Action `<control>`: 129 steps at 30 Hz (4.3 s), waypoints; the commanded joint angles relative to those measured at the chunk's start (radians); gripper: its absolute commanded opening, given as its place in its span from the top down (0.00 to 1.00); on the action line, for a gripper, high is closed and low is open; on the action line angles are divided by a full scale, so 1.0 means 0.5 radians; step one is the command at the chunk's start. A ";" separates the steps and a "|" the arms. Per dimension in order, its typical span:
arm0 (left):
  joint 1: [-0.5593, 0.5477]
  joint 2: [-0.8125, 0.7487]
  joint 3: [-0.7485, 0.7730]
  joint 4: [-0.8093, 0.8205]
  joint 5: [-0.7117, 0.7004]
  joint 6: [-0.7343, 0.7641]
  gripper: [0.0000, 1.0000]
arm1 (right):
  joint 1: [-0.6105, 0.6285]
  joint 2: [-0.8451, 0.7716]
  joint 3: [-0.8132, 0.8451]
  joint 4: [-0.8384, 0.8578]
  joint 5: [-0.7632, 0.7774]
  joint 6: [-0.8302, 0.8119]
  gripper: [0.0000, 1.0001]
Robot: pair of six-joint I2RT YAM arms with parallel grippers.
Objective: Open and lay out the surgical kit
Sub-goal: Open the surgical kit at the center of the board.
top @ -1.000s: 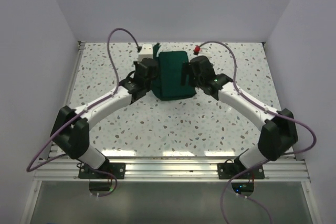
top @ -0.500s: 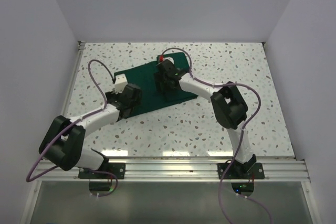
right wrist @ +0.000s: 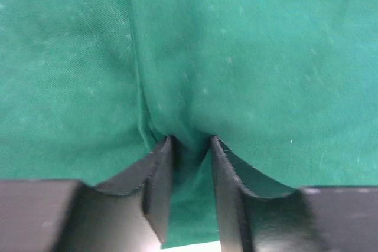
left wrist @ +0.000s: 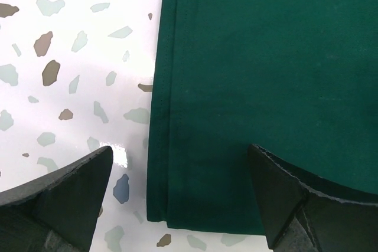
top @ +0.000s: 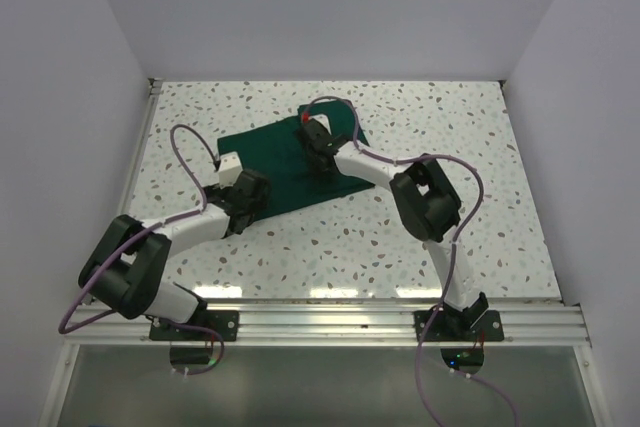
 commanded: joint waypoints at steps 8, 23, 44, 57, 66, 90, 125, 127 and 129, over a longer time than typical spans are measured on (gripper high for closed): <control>0.001 0.057 0.041 0.150 -0.081 -0.051 0.01 | 0.003 0.144 0.148 -0.121 0.090 -0.059 0.92; 0.050 0.422 0.366 0.117 -0.103 0.004 0.44 | -0.296 -0.537 -0.112 -0.139 0.532 0.076 1.00; 0.228 0.839 0.881 -0.046 -0.136 0.252 1.00 | -1.165 -0.311 -0.349 -0.154 0.602 0.224 0.54; 0.421 1.201 1.424 -0.230 0.038 0.520 1.00 | -1.233 -0.844 -0.539 0.112 0.241 0.178 0.02; 0.590 1.526 1.869 -0.356 0.305 0.566 1.00 | -0.831 -0.729 -0.215 0.340 -0.431 -0.074 0.01; 0.762 1.622 1.940 -0.209 0.661 0.483 1.00 | -0.457 0.524 1.252 -0.111 -0.241 -0.423 0.02; 0.732 1.239 1.643 -0.003 0.569 0.431 0.14 | -0.304 -0.263 0.564 0.069 0.096 -0.405 1.00; 0.713 1.021 1.563 -0.006 0.563 0.437 0.14 | -0.258 -0.448 0.267 0.100 0.060 -0.332 1.00; 0.698 0.819 1.544 -0.061 0.530 0.446 0.14 | -0.233 -0.709 0.057 0.113 0.047 -0.246 1.00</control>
